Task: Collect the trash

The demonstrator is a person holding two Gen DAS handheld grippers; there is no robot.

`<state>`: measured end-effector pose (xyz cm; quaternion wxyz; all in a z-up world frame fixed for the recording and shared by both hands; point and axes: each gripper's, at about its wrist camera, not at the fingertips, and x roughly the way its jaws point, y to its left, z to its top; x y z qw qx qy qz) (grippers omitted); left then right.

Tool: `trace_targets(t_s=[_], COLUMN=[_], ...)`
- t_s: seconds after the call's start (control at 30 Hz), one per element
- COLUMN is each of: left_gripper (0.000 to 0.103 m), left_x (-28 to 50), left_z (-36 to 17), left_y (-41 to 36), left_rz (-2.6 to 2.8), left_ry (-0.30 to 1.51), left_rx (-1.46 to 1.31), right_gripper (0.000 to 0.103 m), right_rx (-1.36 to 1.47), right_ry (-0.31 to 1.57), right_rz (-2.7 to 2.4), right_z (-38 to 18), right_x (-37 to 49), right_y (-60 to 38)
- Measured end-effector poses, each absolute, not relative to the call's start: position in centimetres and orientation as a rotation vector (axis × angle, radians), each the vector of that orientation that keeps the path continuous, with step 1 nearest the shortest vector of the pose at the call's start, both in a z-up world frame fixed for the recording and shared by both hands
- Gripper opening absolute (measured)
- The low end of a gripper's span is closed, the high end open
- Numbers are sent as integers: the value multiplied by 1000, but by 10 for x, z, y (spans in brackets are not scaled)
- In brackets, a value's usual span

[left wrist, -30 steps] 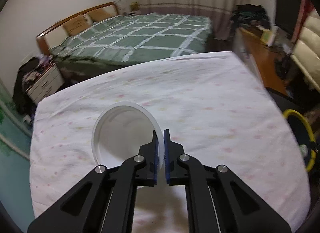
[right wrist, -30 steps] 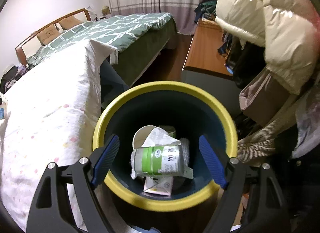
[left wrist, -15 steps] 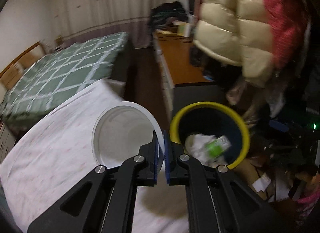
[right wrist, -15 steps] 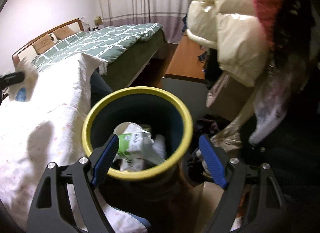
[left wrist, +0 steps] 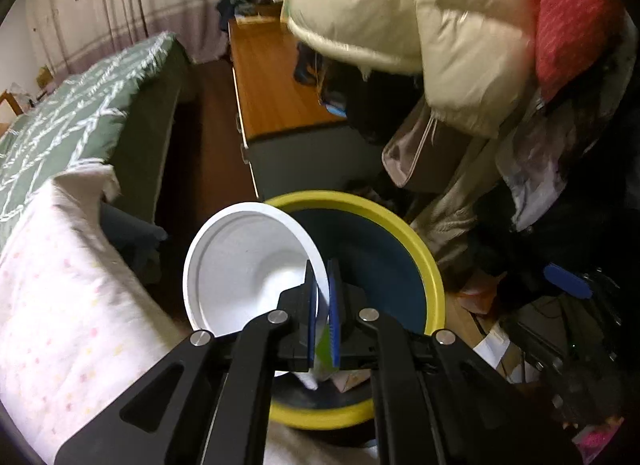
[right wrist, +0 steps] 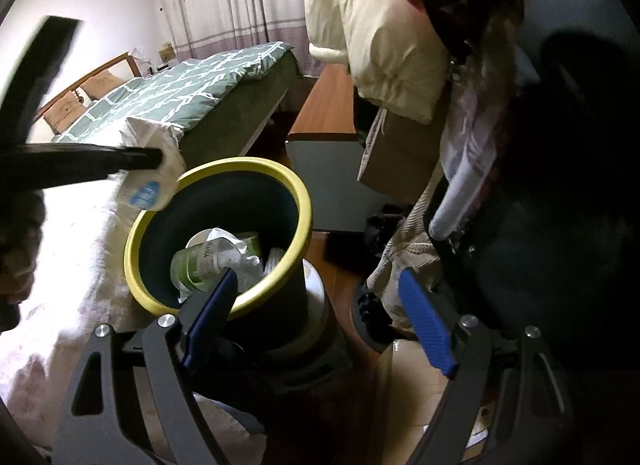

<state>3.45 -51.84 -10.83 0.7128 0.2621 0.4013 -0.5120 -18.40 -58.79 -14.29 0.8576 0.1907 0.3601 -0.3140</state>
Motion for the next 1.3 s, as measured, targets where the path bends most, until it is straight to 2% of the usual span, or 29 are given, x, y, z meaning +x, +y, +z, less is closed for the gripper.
trace_targets(t_s=[0.13,0.17,0.23,0.27,0.37,0.43,0.5,0.53,0.7,0.93,1.13,1.3], left_gripper=[6,9,34,52,55,63,92,96,98,98,98,98], left_x=[37,38,41,42,44,44,41,37,24,16,2,-14], left_z=[-133,-139,-147,-149,-133,-108,-80,-65,-35,-42,-45,-30], left_y=[-536,-539,-540,-537,-506,-469,-426,-399,-280,-120,-30,-1], left_rz=[-1111,-1106,-1071,-1059,-1034,-1034,-1005,-974,-793,-403,-215,-195], left_ry=[936,949,961,962,944,927,851,793,702,714,715,635], left_rx=[614,620,627,622,562,486,424,394,275,113,35,5], right_gripper=[79,79,79,80,80,80,81,81,84,86,89,92], right_rx=[397,396,392,391,382,372,353,343,254,168,132,148], right_ry=[752,751,751,751,751,748,745,742,727,684,632,584], right_rz=[-652,-650,-644,-639,-615,-588,-554,-539,-439,-314,-268,-264], right_z=[-141,-141,-139,-138,-134,-130,-124,-121,-102,-74,-52,-37], right_x=[-184,-183,-180,-180,-176,-170,-163,-160,-135,-109,-107,-122], right_y=[-586,-585,-583,-581,-574,-567,-556,-552,-520,-471,-436,-426])
